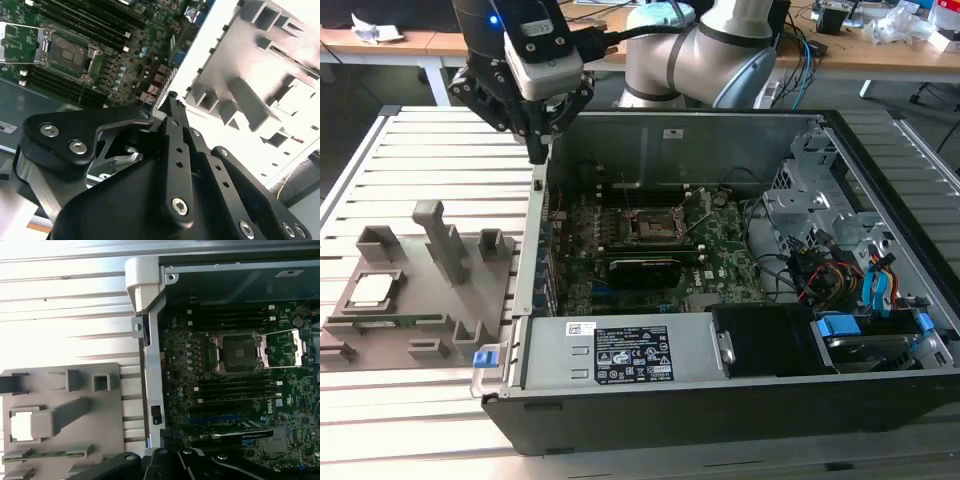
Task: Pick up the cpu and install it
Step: 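Reach for the cpu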
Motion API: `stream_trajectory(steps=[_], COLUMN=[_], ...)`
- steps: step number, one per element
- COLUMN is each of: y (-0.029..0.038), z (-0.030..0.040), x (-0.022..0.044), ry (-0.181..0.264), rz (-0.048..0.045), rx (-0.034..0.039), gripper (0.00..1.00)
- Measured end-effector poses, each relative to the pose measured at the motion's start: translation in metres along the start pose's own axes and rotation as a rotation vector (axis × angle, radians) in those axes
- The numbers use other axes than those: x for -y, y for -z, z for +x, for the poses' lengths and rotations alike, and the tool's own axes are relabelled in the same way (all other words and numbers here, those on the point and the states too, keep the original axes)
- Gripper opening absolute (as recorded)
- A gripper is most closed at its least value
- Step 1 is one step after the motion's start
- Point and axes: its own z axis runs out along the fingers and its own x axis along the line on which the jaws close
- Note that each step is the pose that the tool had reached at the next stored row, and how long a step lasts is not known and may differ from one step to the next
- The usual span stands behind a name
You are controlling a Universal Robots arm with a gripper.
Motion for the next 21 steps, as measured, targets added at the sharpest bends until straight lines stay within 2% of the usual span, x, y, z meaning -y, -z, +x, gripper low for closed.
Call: stream_trajectory(steps=[2, 4, 6, 7, 8, 10, 12, 18, 21], y=[0.0002, 0.0006, 0.001, 0.0012, 0.0013, 0.0016, 0.0017, 0.0017, 0.0017], z=[0.0103, 0.0294, 0.0447, 0.0587, 0.0635, 0.0822, 0.0887, 0.1164, 0.1268], x=[0.0008, 0.0022, 0.0034, 0.0044, 0.0048, 0.0061, 0.0067, 0.0087, 0.0095], ry=[0.0, 0.0, 0.0, 0.0, 0.0, 0.0, 0.0, 0.0, 0.0], rz=[0.0, 0.0, 0.0, -0.0002, -0.0001, -0.0001, -0.0001, -0.0001, -0.0001], rx=[0.0001, 0.0005, 0.001, 0.0016, 0.0016, 0.0018, 0.0018, 0.0018, 0.0019], gripper=[0.11, 0.11, 0.11, 0.11, 0.11, 0.11, 0.11, 0.11, 0.11])
